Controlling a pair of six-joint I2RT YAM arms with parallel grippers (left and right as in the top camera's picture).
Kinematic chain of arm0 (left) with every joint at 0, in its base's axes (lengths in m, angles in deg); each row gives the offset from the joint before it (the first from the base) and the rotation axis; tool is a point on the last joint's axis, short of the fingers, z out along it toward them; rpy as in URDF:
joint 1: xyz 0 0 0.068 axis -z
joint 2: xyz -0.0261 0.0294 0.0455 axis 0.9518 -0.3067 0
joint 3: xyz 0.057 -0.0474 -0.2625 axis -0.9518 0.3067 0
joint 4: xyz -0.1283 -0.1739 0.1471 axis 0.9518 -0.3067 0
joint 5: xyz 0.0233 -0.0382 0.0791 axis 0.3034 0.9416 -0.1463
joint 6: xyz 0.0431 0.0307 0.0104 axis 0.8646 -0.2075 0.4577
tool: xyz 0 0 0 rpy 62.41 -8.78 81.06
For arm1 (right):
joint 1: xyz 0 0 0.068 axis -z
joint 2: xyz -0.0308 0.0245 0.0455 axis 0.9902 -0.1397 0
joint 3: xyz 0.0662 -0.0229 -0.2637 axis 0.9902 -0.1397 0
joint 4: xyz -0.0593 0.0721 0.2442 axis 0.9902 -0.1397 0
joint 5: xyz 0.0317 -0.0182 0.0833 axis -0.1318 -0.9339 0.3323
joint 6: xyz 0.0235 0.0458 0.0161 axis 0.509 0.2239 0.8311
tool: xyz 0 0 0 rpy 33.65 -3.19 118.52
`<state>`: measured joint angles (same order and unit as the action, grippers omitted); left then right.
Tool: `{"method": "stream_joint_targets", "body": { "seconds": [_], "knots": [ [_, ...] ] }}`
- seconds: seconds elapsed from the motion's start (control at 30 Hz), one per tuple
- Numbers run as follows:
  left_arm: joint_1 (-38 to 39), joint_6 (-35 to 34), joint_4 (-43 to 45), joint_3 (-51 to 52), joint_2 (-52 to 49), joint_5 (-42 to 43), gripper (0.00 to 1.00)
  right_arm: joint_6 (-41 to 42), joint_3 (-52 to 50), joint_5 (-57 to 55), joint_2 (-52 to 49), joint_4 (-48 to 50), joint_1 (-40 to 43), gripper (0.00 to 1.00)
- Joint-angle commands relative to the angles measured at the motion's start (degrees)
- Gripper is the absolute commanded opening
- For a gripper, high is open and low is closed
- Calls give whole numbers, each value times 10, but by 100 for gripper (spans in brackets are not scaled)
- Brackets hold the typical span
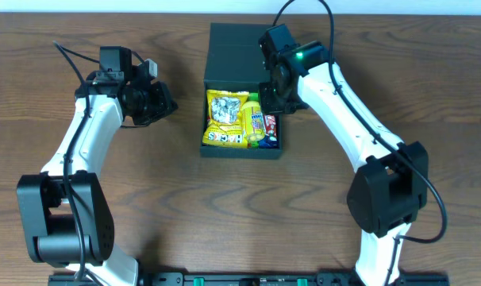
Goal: Pack container
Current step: 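Push the Milo bar down into the box's right side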
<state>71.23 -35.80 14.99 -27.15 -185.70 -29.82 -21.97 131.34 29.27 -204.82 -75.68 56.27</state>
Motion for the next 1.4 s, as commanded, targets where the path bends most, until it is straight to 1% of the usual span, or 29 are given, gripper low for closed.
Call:
{"method": "stream_joint_targets", "body": {
  "seconds": [0.0,0.07,0.13,0.17,0.33,0.43,0.6,0.8,1.1,1.23,1.33,1.37],
  "knots": [
    [2,10,-2,5,5,4,7,-1,-2,-10,-3,5,1,18],
    [2,10,-3,5,5,4,7,-2,-10,-6,-5,7,1,40],
    [2,10,-3,5,5,4,7,-4,-22,-2,-6,12,1,45],
    [2,10,-3,5,5,4,7,-4,-27,0,-6,15,1,46],
    [2,10,-3,5,5,4,7,-12,-66,20,-6,42,1,42],
    [2,10,-2,5,5,4,7,-13,-71,20,-6,43,1,42],
    [2,10,-3,5,5,4,7,-19,-72,24,-6,43,-5,38],
    [2,10,-2,5,5,4,7,-30,-72,24,-6,49,-22,40],
    [2,10,-2,5,5,4,7,-29,-95,21,-6,74,-28,39],
    [2,10,-3,5,5,4,7,-30,-95,17,-6,75,-27,32],
    [2,10,-3,5,5,4,7,-30,-95,17,-6,78,-27,21],
    [2,10,-3,5,5,4,7,-30,-95,17,-6,78,-27,19]
  ]
}}
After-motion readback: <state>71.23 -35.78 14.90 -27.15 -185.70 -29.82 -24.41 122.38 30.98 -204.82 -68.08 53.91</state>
